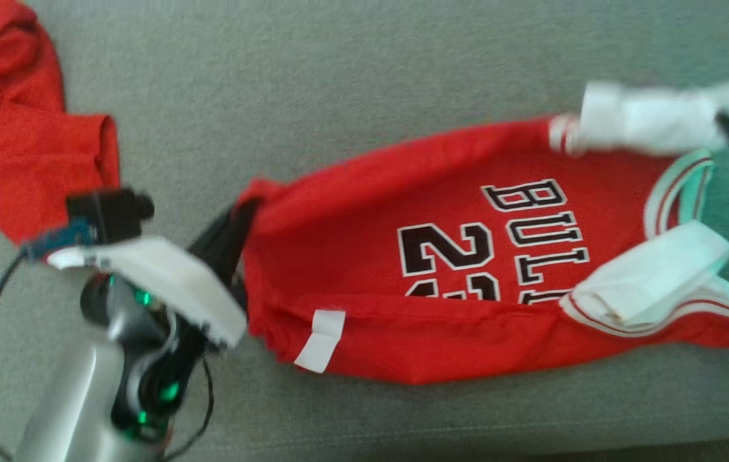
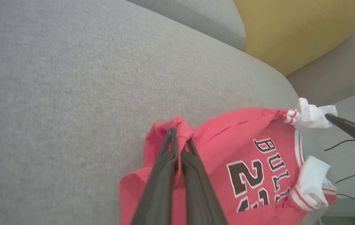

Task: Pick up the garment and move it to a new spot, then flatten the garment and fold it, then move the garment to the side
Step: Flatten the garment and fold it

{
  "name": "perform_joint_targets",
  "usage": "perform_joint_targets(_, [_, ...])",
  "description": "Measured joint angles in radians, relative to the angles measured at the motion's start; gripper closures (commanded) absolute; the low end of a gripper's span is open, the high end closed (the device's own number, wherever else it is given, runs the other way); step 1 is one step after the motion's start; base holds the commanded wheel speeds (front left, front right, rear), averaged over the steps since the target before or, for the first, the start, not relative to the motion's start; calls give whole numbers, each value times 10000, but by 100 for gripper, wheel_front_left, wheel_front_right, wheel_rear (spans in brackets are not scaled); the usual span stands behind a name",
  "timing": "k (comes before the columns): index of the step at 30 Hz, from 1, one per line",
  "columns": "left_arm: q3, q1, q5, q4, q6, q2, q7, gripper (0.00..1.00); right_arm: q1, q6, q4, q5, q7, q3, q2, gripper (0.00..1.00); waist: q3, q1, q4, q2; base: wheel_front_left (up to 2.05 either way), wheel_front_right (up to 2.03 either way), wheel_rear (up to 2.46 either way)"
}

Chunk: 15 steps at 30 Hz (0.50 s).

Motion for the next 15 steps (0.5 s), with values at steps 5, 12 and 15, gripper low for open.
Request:
perform_joint_targets(5, [33, 952, -184, -673, 182, 61, 15, 100, 1281, 0, -533, -25, 115, -230, 90, 100, -290, 0, -278, 0, 0, 0, 0])
perform_joint_targets(12, [305, 2068, 79, -809, 573, 602, -13, 0, 2258, 0, -1072, -232, 980, -663, 556, 0, -493, 0, -510, 0, 0, 0, 0])
perform_joint_targets(15, [376, 2197, 600, -731, 610, 698, -617, 0, 2468, 0, -1120, -105, 1358, -1455, 784, 0, -503, 0, -468, 0, 0, 0, 0])
